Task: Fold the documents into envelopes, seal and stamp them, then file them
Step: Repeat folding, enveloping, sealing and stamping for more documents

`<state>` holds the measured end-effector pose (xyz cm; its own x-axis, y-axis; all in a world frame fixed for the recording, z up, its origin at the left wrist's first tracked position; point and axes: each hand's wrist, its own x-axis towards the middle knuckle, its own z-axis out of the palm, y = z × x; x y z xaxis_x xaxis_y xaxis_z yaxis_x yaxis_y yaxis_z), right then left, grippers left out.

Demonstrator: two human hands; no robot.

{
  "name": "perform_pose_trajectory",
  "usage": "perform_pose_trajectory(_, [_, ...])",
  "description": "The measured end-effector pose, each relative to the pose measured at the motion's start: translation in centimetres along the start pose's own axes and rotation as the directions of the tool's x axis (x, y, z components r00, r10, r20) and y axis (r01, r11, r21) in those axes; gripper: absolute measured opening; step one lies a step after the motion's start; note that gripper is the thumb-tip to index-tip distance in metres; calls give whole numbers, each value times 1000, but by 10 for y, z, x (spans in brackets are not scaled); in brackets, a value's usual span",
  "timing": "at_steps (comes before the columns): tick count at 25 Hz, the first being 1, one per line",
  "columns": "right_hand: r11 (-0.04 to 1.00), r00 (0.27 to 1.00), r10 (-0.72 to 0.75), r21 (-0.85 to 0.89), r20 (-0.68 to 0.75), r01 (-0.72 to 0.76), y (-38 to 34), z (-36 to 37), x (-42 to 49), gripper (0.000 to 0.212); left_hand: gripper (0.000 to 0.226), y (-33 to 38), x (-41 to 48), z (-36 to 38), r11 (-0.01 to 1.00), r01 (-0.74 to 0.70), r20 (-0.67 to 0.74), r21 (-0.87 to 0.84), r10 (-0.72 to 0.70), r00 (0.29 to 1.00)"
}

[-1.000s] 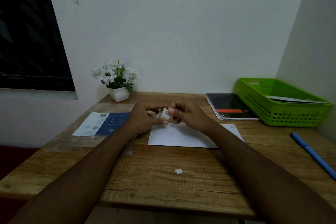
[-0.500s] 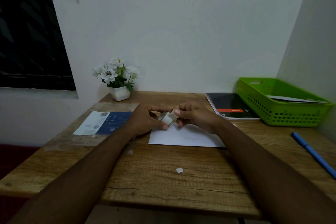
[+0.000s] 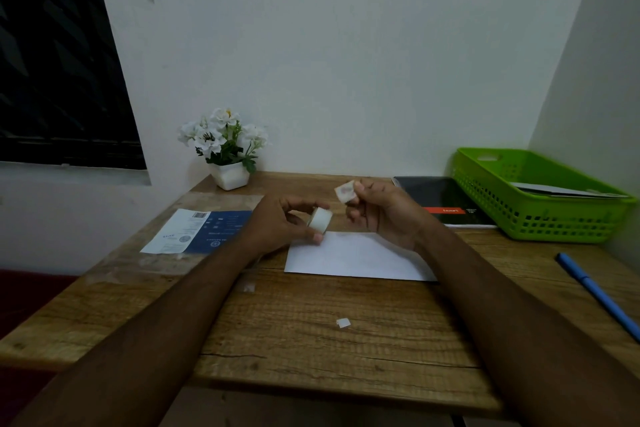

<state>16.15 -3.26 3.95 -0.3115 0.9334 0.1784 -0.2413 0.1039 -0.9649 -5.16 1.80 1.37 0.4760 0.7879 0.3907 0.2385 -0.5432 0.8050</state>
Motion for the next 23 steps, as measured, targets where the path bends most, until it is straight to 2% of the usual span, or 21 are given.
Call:
perform_pose_trajectory(6, [994,978,-56,-101,-201,36,2,-2,3,16,53,-6,6,-8,970,-44,-303,239,118,946])
perform_pose_trajectory(10, [988,966,-76,-151,-247,39,5,-2,5,17,54,-16,12,-19,943,23,-376,331,109,920])
perform_pose_trajectory(16, [973,970,-106,-224,-217,56,8,-4,5,19,65,-22,13,-28,905,185,-507,382,38,861])
perform_pose_trajectory(21, [939,964,-120,-343,-238,33,9,-2,6,28,51,-24,14,-32,944,231,-643,237,-26,765])
perform_pose_trajectory(23, [931,962,-117,-364,-245,20,9,-1,5,28,46,-25,22,-29,931,242,-590,273,-37,807])
